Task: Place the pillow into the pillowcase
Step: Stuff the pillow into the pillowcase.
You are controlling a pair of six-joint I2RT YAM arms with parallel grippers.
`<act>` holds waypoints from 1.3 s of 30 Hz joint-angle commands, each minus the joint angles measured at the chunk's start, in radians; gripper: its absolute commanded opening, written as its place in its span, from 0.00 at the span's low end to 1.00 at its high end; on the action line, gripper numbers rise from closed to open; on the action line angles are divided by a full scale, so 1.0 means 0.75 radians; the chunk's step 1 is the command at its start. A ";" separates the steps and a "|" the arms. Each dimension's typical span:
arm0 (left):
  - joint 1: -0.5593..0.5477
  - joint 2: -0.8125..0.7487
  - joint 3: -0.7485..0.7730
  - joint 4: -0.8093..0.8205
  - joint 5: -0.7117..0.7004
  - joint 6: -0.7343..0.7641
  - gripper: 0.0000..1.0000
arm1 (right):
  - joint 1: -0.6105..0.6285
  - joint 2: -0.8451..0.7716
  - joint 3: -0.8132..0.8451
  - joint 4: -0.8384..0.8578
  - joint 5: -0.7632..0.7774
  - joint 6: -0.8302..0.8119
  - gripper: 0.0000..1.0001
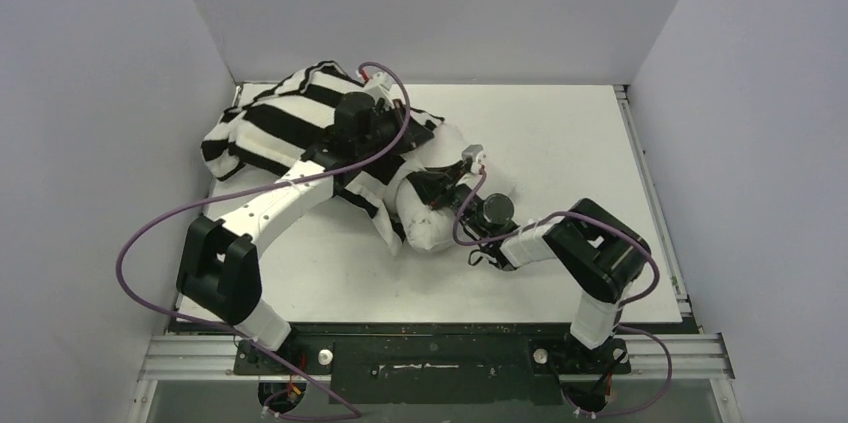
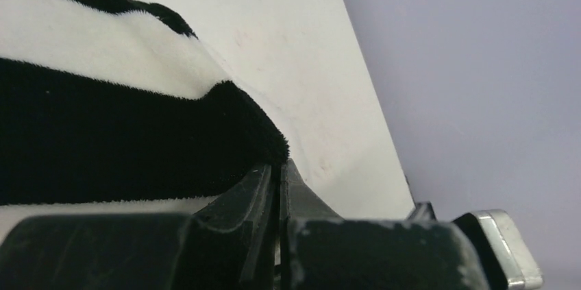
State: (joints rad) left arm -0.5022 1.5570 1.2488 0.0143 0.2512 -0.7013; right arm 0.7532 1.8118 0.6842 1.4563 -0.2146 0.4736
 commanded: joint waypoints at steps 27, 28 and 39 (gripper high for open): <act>0.645 0.191 0.189 0.022 -0.144 0.485 0.67 | 0.033 -0.405 -0.347 -0.140 -0.115 -0.329 0.00; 0.645 0.222 0.205 0.056 -0.120 0.481 0.67 | 0.033 -0.408 -0.349 -0.143 -0.112 -0.333 0.00; 0.644 0.576 0.469 0.336 -0.075 0.437 0.53 | 0.033 -0.368 -0.333 -0.188 -0.143 -0.340 0.00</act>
State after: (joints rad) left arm -0.0185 1.9255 1.4853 0.0788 0.1688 -0.3683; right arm 0.7731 1.5463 0.4206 1.2781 -0.2630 0.2260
